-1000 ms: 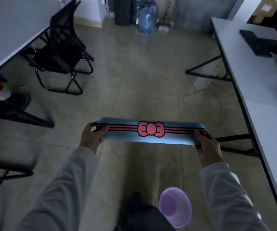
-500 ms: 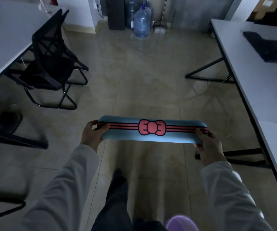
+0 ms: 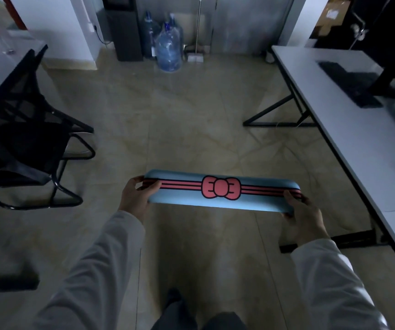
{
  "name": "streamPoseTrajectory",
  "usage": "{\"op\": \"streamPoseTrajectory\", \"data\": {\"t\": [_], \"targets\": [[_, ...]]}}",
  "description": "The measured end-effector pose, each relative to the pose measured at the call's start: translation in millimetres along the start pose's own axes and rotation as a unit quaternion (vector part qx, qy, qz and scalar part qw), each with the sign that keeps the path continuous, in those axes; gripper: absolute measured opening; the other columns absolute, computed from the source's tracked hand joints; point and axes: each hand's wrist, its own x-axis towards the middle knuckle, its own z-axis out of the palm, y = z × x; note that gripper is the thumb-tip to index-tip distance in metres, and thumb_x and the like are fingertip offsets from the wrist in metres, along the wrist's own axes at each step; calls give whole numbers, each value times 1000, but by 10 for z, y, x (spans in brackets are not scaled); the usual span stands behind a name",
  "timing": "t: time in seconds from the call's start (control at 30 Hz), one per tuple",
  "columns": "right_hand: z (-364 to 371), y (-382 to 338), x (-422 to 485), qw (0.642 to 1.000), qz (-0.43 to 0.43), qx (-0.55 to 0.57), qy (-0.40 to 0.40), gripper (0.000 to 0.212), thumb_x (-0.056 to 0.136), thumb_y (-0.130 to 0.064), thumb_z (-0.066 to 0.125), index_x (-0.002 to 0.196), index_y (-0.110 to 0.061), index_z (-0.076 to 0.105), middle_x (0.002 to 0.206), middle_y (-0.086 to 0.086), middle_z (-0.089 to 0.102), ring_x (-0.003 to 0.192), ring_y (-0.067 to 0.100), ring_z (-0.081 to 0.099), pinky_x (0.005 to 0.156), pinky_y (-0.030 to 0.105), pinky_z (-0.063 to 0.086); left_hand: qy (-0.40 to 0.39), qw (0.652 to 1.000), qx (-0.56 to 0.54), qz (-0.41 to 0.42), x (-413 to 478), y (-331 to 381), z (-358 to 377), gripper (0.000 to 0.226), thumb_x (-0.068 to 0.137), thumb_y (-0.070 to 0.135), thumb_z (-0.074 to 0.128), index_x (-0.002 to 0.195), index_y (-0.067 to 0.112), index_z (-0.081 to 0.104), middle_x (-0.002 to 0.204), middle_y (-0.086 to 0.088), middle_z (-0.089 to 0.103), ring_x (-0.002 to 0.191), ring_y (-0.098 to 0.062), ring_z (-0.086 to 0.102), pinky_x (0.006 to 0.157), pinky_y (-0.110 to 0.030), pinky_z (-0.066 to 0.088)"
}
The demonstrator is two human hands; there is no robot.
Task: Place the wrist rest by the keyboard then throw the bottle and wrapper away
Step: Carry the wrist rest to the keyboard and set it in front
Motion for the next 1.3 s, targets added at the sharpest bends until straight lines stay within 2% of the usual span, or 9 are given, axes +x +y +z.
{"op": "streamPoseTrajectory", "data": {"t": [0.1,0.33,0.43,0.5,0.6,0.77,1.03,1.2,1.3], "targets": [[124,-60,159,1000,-1,-5,13,11,84,-8,61,94,-10,58,82,0,57,76,12,56,48,13,53,-12,1000,24,-11,319,32,116,47,79,11,67,121,5,47,102,-8,58,95,-23,58,78,-33,50],[369,-271,846,998,7,-30,49,36,84,-11,62,118,-4,56,91,2,60,85,16,57,66,22,51,-32,998,38,-35,1036,81,679,28,80,8,64,105,9,51,84,3,58,77,-9,57,56,-21,52],[486,-453,1252,998,3,-30,49,35,85,-11,61,118,-3,55,84,0,57,74,11,53,46,11,50,-49,997,54,-34,1378,185,1028,15,81,7,62,84,19,54,83,1,58,76,-10,57,51,-16,52],[568,-627,1570,999,5,-12,48,36,85,-10,61,120,-3,54,80,-2,54,72,9,52,41,8,47,-51,996,60,-32,1627,295,1327,13,82,7,62,89,14,54,87,-1,58,83,-16,57,61,-23,51],[629,-874,2012,998,10,11,54,31,84,-9,62,114,-8,56,81,-3,55,73,9,53,45,12,51,-49,997,57,-23,1953,434,1772,34,82,7,62,113,8,49,95,-5,58,92,-19,56,66,-25,49],[710,-1272,2659,998,12,29,51,24,83,-9,62,106,-12,55,85,-1,57,78,11,55,68,23,49,-51,997,50,-15,2356,619,2404,34,79,8,65,109,10,49,90,0,58,80,-10,57,65,-26,49],[845,-1570,3433,995,24,61,73,19,83,-7,62,100,-12,55,85,0,57,78,12,55,65,24,47,-84,992,90,-16,3006,815,3167,30,83,6,61,109,9,46,84,3,54,78,-9,54,50,-13,50],[964,-1744,3860,991,22,77,107,30,83,-8,62,113,-7,55,89,3,59,85,17,57,74,27,51,-114,988,90,-45,3628,879,3653,46,80,7,64,122,0,47,106,-11,56,102,-25,54,80,-34,48],[1066,-1890,4103,987,10,88,137,19,84,-7,60,103,-7,59,88,4,59,91,20,56,73,28,52,-145,984,93,-52,4005,951,3979,49,80,7,65,124,0,46,103,-9,58,104,-25,54,81,-35,48]]}}
